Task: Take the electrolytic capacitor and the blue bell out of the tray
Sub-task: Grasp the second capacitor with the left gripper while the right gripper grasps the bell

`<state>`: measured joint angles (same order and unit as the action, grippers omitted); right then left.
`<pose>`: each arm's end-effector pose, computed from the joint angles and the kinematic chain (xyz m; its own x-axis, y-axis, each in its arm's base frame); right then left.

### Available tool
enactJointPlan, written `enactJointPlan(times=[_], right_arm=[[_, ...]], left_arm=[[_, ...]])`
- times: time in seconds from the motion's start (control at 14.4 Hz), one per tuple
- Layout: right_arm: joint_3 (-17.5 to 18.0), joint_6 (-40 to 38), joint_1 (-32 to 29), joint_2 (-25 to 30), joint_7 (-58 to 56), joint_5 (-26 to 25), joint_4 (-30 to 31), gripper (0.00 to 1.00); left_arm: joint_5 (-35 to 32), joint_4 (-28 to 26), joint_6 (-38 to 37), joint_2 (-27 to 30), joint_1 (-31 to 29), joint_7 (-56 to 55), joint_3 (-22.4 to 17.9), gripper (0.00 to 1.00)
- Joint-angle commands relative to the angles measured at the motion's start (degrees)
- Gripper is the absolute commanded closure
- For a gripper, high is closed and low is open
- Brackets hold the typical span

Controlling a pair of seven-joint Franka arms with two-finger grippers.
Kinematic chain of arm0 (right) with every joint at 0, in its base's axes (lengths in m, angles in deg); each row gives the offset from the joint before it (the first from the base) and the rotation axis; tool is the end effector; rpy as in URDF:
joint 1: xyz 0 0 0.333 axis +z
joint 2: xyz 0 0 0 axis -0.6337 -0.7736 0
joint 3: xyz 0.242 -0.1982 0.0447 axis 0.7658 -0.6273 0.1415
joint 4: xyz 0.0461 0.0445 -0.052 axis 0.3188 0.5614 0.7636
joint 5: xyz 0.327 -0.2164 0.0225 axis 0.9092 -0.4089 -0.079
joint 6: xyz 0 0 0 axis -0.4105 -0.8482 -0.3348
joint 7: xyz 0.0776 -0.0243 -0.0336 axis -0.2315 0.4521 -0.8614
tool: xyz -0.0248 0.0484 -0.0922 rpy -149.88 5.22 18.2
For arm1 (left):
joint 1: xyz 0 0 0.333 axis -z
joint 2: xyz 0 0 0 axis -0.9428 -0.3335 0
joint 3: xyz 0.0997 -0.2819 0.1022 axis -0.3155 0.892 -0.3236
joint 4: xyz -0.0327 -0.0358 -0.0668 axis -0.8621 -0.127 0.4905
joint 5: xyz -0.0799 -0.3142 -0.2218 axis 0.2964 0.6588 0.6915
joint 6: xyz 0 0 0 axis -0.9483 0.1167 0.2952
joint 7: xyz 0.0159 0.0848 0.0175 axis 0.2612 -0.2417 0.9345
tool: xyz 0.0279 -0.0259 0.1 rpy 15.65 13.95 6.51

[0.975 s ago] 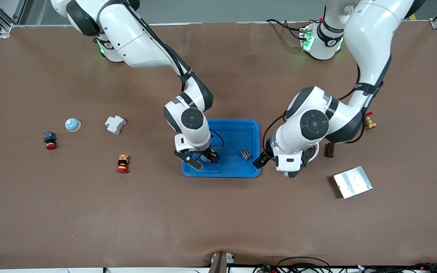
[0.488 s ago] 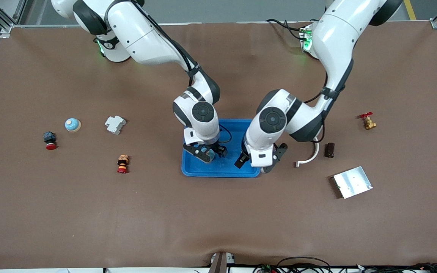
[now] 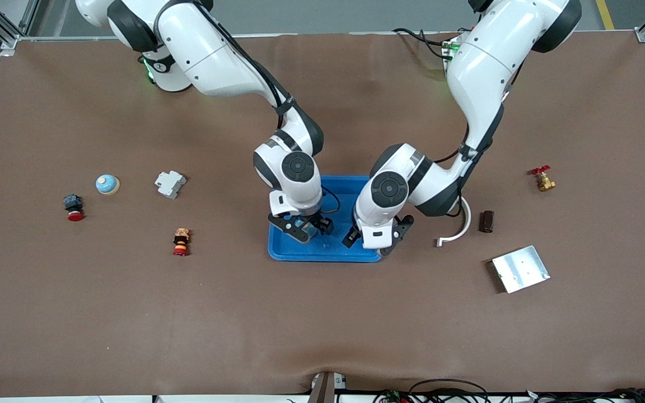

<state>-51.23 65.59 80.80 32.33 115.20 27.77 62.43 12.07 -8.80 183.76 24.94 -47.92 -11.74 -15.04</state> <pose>0.5542 0.4790 0.1826 0.8269 -0.5590 0.0618 -0.5549 -0.8288 -0.0712 0.5887 -0.4202 0.2205 0.6352 0.7643 -0.1111 0.7700 -0.6379 0.0141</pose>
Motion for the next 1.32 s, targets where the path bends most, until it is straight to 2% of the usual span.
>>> enactJointPlan(times=[0.0, 0.21, 0.28, 0.42, 0.49, 0.63, 0.91, 1.25], right_arm=[[0.1, -0.6, -0.3, -0.9, -0.1, -1.1, -2.0, 0.0], [0.1, -0.7, -0.3, -0.9, -0.2, -1.2, -2.0, 0.0], [0.1, -0.7, -0.3, -0.9, -0.3, -1.4, -2.0, 0.04], [0.2, -0.7, -0.4, -0.9, -1.3, -3.0, -2.0, 0.29], [0.2, -0.8, -0.3, -0.9, -2.0, -3.6, -2.0, 0.47], [0.2, -0.8, -0.3, -0.9, -2.3, -3.7, -2.0, 0.97], [0.2, -2.4, -0.4, -0.2, -2.4, -3.6, -2.2, 1.0], [0.3, -14.9, -1.6, 0.5, -7.1, -3.3, -8.9, 1.0]], left_arm=[[-1.0, 0.8, 0.4, -0.7, 1.0, -0.5, -0.9, 0.0], [-1.2, 0.8, 0.4, -1.9, 1.0, -0.7, -0.9, 0.0], [-1.4, 0.8, 0.5, -2.2, 1.0, -0.8, -0.9, 0.0], [-1.8, 0.8, 0.6, -2.5, 1.0, -0.9, -0.9, 0.0], [-1.8, 0.8, 0.9, -2.9, 1.0, -0.9, -0.9, 0.0], [-1.9, 0.8, 1.7, -2.9, 1.0, -0.9, -0.9, 0.0], [-1.8, 0.8, 2.0, -3.5, 1.0, -0.9, -0.9, 0.0], [-1.8, 0.8, 2.5, -3.6, 1.0, -0.9, -0.9, 0.0]])
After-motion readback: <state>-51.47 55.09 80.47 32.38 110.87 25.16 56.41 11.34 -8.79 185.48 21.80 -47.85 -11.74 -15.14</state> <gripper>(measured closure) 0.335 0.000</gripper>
